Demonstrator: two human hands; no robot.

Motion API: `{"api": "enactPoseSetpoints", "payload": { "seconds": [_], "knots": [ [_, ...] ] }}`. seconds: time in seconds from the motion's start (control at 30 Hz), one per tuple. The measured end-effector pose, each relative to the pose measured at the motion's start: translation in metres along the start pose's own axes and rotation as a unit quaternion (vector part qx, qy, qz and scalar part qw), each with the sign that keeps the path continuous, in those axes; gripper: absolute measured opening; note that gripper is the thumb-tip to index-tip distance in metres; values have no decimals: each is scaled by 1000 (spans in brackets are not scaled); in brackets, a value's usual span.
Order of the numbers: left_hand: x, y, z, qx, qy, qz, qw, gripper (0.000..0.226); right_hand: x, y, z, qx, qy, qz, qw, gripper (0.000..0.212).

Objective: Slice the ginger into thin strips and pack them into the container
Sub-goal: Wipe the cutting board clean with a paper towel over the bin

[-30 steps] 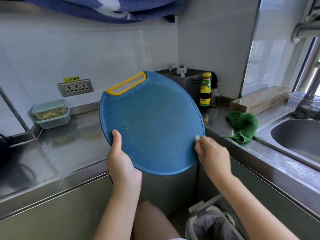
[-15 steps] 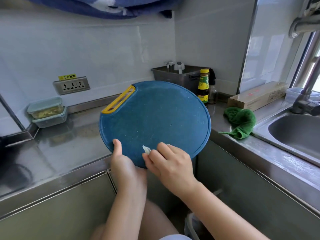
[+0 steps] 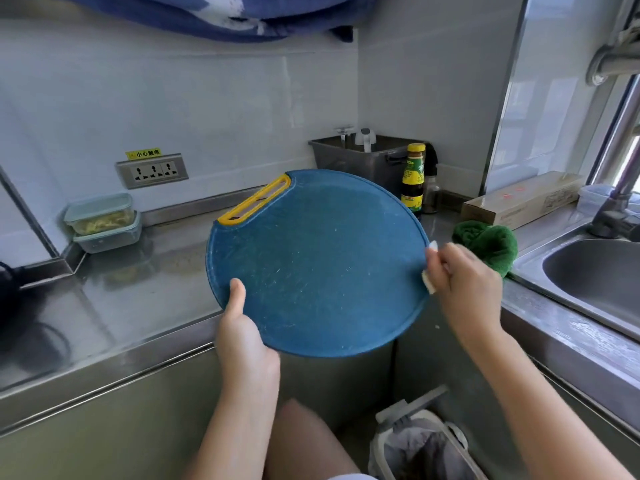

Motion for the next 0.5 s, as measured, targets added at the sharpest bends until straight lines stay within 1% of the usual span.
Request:
{"api": "enactPoseSetpoints", "payload": {
  "seconds": [0.03,0.1,0.2,0.23,0.27,0.33,0.37,0.43,0.5],
  "knots": [
    [1,-1,0,-20,-6,-3,1000,22,-6,6,2,-17,-5,-39,999,37],
    [5,-5,-2,-47,-14,-9,999,23,-14,-11,4,-61,-19,-67,996,40],
    [11,-4,-10,-85,-11,-43,995,33,-15,-83,-12,-129,-96,-46,986,41],
    [13,-1,-15,-96,-8,-60,993,38,-11,-111,-20,-159,-119,-26,980,40],
    [15,3,-19,-106,-8,-82,991,41,-5,-136,-27,-175,-124,6,977,36],
    [20,9,-27,-131,-7,-116,984,44,10,-173,-36,-151,-87,76,982,31],
    [23,10,-29,-135,-11,-122,983,44,17,-180,-43,-131,-78,94,984,31],
    [24,9,-30,-124,-25,-123,984,42,19,-182,-51,-103,-70,105,987,35],
    [22,10,-27,-131,-36,-120,983,43,11,-165,-58,-48,-57,110,991,35]
  ]
}}
Point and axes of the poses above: each hand's wrist, its own x-axis away from the middle knuckle, its own z-axis out of the back of the hand, y = z × x, the point moved 9 cm from there along -x, towards the middle knuckle, and after that the axes turned 3 degrees about -z, right-handed, at the moved point
